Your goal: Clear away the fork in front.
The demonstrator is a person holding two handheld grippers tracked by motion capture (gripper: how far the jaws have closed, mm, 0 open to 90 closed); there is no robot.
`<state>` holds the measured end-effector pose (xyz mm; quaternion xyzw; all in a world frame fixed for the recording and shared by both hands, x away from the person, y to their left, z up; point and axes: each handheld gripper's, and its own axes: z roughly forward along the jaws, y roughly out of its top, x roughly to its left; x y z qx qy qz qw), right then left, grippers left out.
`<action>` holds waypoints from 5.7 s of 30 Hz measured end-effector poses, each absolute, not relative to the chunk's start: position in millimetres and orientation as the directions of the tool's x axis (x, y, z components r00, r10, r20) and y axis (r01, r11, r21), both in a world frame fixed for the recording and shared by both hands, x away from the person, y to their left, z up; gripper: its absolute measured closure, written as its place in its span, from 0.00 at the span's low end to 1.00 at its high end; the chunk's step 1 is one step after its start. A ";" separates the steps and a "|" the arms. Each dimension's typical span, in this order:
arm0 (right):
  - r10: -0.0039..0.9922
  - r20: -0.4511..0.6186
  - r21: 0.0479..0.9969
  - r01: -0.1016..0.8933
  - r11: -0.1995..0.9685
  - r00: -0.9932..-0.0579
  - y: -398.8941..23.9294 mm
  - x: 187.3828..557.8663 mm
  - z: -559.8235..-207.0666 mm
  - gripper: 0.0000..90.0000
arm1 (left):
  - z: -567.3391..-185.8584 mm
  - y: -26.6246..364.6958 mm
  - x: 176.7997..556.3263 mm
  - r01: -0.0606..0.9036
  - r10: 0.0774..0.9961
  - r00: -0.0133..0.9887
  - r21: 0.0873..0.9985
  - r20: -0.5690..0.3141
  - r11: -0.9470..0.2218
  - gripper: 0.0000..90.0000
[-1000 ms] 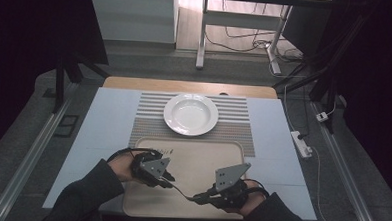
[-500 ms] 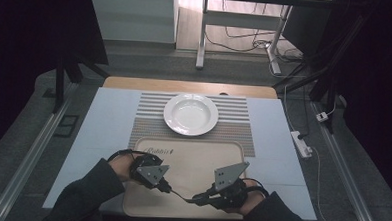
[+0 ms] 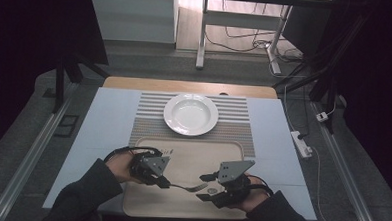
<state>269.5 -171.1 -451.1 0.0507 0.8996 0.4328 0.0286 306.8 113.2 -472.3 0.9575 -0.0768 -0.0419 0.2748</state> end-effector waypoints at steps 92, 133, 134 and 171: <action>0.584 -0.086 0.700 0.368 0.612 -0.807 -244.2 249.3 -452.9 0.07 | -500.2 140.8 335.7 0.767 0.816 0.557 0.471 -0.153 -0.435 0.99; 0.593 -0.092 0.699 0.372 0.611 -0.800 -249.7 249.7 -454.0 0.07 | -510.1 161.1 342.9 0.761 0.816 0.545 0.521 -0.190 -0.387 0.82; 0.597 -0.092 0.698 0.377 0.610 -0.797 -250.1 249.8 -454.0 0.07 | -507.0 161.6 340.2 0.749 0.805 0.561 0.531 -0.191 -0.396 0.76; 0.780 -0.010 0.754 0.508 0.417 -0.626 -296.5 224.0 -452.0 0.00 | -473.6 283.4 176.4 0.624 0.784 0.541 0.770 -0.302 -0.134 0.00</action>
